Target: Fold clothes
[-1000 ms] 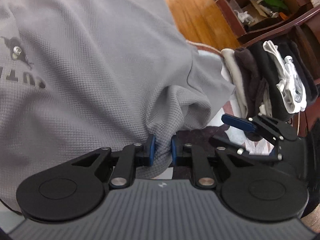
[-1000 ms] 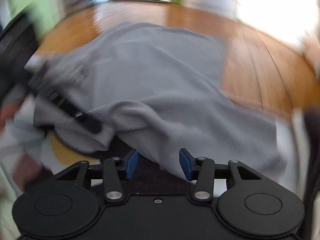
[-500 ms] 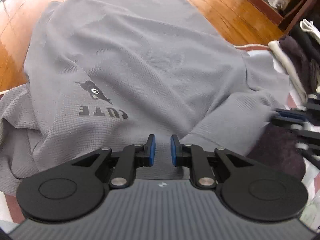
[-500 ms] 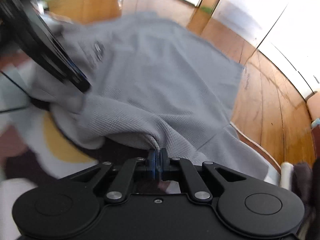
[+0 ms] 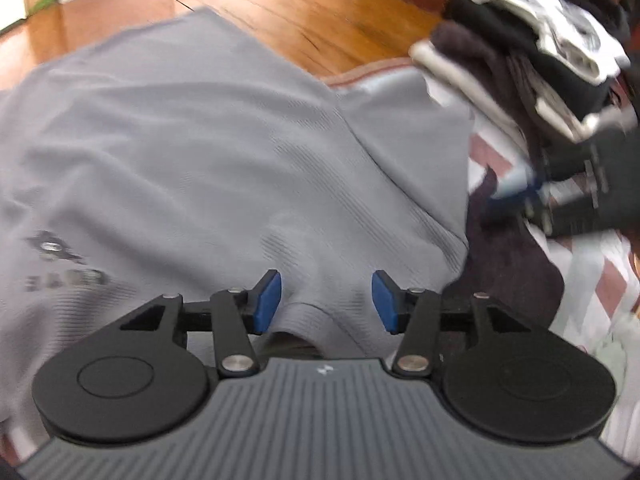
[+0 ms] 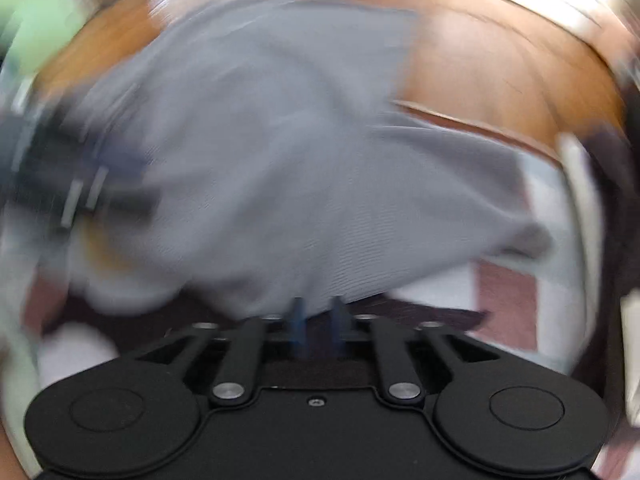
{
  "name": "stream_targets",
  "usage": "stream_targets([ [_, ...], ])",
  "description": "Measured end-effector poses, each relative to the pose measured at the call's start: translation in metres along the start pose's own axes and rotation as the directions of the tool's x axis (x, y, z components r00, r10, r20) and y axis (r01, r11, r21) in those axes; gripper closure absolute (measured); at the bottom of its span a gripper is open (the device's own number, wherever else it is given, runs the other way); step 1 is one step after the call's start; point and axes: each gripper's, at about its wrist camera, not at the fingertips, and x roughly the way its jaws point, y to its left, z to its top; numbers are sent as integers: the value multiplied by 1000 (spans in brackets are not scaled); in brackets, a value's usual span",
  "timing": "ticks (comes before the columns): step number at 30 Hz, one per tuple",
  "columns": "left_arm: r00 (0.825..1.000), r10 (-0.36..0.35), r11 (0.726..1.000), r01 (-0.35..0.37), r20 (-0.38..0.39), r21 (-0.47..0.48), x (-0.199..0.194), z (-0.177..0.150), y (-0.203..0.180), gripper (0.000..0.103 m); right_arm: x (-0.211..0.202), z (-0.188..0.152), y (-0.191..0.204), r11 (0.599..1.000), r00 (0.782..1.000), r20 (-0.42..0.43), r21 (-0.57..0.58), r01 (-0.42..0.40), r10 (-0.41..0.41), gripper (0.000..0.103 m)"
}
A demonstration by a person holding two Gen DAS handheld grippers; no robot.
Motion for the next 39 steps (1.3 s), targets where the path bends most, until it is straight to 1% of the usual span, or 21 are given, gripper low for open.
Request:
stream_targets([
  [2, 1000, 6, 1000, -5, -25, 18, 15, -2, -2, 52, -1, 4, -38, 974, 999, 33, 222, -47, 40, 60],
  [3, 999, 26, 999, -25, -33, 30, 22, -2, -2, 58, 0, 4, -55, 943, 997, 53, 327, -69, 54, 60],
  [4, 998, 46, 998, -44, -42, 44, 28, -3, -3, 67, 1, 3, -68, 912, 996, 77, 401, -82, 56, 60],
  [5, 997, 54, 997, -51, -49, 52, 28, -3, -2, 86, 2, 0, -74, 892, 993, 101, 442, -93, 53, 60],
  [6, 997, 61, 997, -58, -55, 60, 28, -3, 0, 92, 4, -2, -80, 870, 991, 126, 482, -105, 50, 58],
  [12, 998, -28, 995, 22, -61, -94, 21, -4, 26, 94, 25, 0, -112, 804, 984, 155, 594, -27, -81, 33],
  [16, 996, -44, 987, 31, -83, -156, 27, -7, 35, 94, 38, 16, -131, 759, 963, 241, 647, -69, -118, 33],
  [17, 996, -44, 987, 31, -83, -157, 27, -8, 36, 94, 38, 23, -132, 761, 955, 262, 645, -67, -138, 41],
  [18, 996, -44, 987, 30, -83, -159, 26, -9, 36, 94, 33, 31, -128, 779, 943, 281, 626, -41, -176, 83],
  [19, 996, -44, 986, 30, -80, -161, 26, -10, 36, 94, 26, 38, -123, 797, 929, 303, 603, -14, -213, 99],
  [20, 996, -44, 986, 31, -78, -165, 25, -11, 36, 94, 16, 44, -114, 828, 904, 340, 560, 26, -259, 99],
  [22, 996, -49, 984, 35, -77, -172, 23, -12, 37, 94, -14, 45, -85, 879, 797, 452, 437, 193, -400, 100],
  [24, 995, -55, 983, 40, -78, -181, 22, -13, 38, 94, -21, 41, -69, 886, 754, 475, 327, 329, -455, 101],
  [25, 995, -59, 981, 43, -80, -188, 21, -13, 39, 94, -13, 41, -70, 876, 761, 436, 278, 394, -480, 102],
  [26, 995, -61, 981, 45, -84, -187, 21, -14, 39, 93, -4, 40, -71, 860, 764, 394, 228, 457, -511, 102],
  [28, 994, -63, 982, 45, -91, -182, 22, -14, 39, 92, 18, 36, -77, 795, 743, 291, 145, 589, -603, 100],
  [31, 994, -61, 982, 43, -94, -182, 21, -13, 38, 91, 26, 21, -84, 792, 768, 197, 180, 583, -610, 98],
  [33, 993, -62, 981, 43, -98, -188, 20, -10, 38, 86, 25, 15, -72, 782, 760, 183, 176, 598, -623, 90],
  [36, 998, -21, 985, 11, -59, -171, 4, -3, 39, 74, 23, 16, -45, 680, 651, 218, 104, 725, -727, 42],
  [37, 999, -3, 984, -2, -33, -178, -7, -2, 44, 70, 22, 16, -37, 649, 618, 234, 84, 756, -750, 40],
  [39, 999, 49, 971, -44, 15, -234, -33, -2, 62, 57, 10, 18, -26, 675, 635, 282, 67, 735, -719, 40],
])
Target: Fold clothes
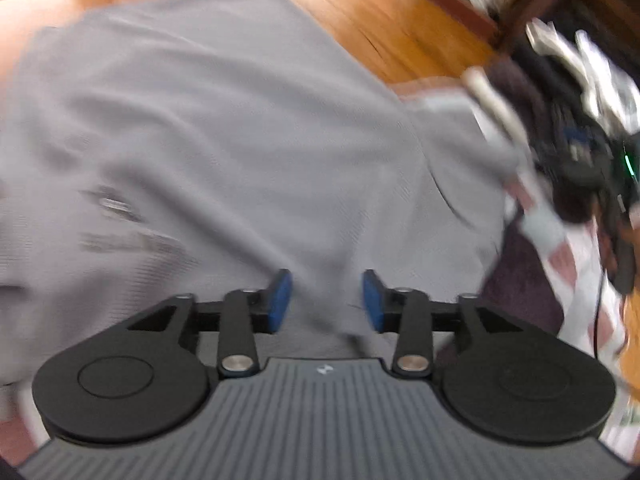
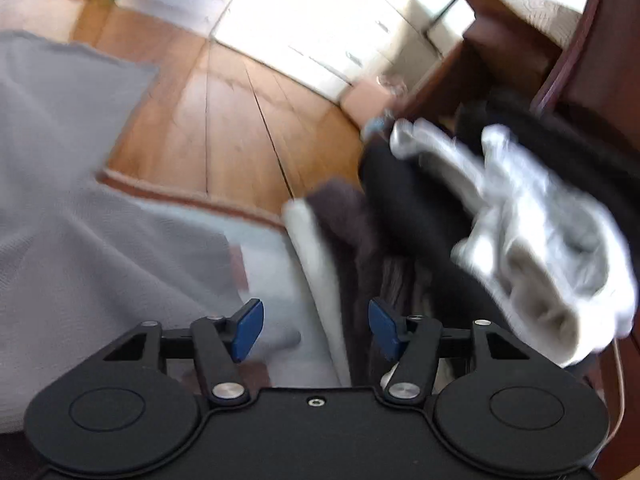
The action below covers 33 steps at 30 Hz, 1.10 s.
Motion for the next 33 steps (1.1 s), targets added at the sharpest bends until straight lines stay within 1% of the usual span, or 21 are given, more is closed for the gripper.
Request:
stream_targets([
  [2, 998, 52, 996, -49, 39, -81, -24, -1, 26, 51, -19, 11, -2, 981, 981, 44, 22, -192, 191, 40],
  [3, 995, 84, 988, -77, 47, -133, -36, -4, 42, 49, -28, 17, -2, 957, 956, 64, 27, -288, 286, 40],
  [4, 992, 116, 977, -105, 54, -185, -47, -8, 58, 49, -36, 22, 2, 920, 918, 69, 16, -393, 391, 40],
  [6, 982, 181, 945, -156, 61, -288, -70, -15, 91, 47, -54, 31, 18, 804, 802, 55, -40, -594, 595, 40],
  [8, 963, 265, 902, -234, 38, -362, -86, -23, 120, 44, -71, 35, 38, 700, 701, 32, -108, -706, 712, 40],
  [10, 926, 376, 847, -354, -24, -397, -90, -32, 145, 44, -90, 36, 61, 605, 616, 3, -196, -772, 787, 40],
  [11, 905, 423, 817, -404, -48, -411, -91, -35, 153, 44, -99, 36, 72, 556, 575, -14, -237, -797, 818, 40],
  [13, 866, 493, 766, -476, -80, -432, -95, -40, 167, 44, -113, 35, 92, 503, 537, -39, -302, -810, 843, 40],
  [14, 845, 527, 738, -510, -96, -441, -96, -43, 174, 44, -115, 34, 99, 485, 529, -51, -330, -810, 847, 40],
  [15, 845, 526, 737, -508, -93, -447, -98, -45, 181, 44, -118, 33, 107, 468, 520, -63, -357, -809, 852, 40],
  [18, 903, 426, 737, -383, -57, -557, -104, -59, 197, 37, -130, 23, 129, 373, 489, -122, -498, -783, 864, 42],
  [19, 922, 384, 715, -330, -48, -616, -103, -67, 201, 37, -135, 18, 136, 336, 484, -139, -557, -759, 864, 42],
  [20, 939, 342, 686, -277, -37, -673, -102, -75, 205, 37, -140, 11, 142, 321, 495, -137, -608, -726, 858, 42],
  [22, 958, 285, 662, -217, -27, -718, -93, -78, 208, 37, -149, 8, 158, 285, 501, -154, -666, -689, 852, 42],
  [25, 964, 263, 687, -208, -28, -696, -78, -71, 199, 37, -156, 7, 179, 247, 476, -173, -676, -694, 862, 42],
  [26, 955, 294, 699, -236, -30, -675, -76, -69, 196, 37, -157, 8, 184, 244, 471, -174, -674, -697, 865, 42],
  [27, 937, 347, 711, -294, -45, -638, -75, -64, 191, 37, -156, 8, 185, 266, 481, -160, -665, -698, 862, 47],
  [29, 898, 433, 736, -403, -79, -544, -66, -54, 183, 36, -154, 10, 187, 310, 503, -133, -645, -698, 854, 75],
  [30, 891, 444, 739, -425, -96, -522, -61, -51, 181, 33, -152, 11, 188, 332, 513, -120, -634, -698, 850, 99],
  [31, 884, 454, 742, -445, -112, -502, -56, -49, 180, 32, -151, 12, 189, 354, 524, -107, -623, -697, 845, 103],
  [33, 892, 427, 722, -435, -148, -538, -48, -50, 188, 32, -146, 21, 179, 421, 544, -51, -575, -702, 837, 103],
])
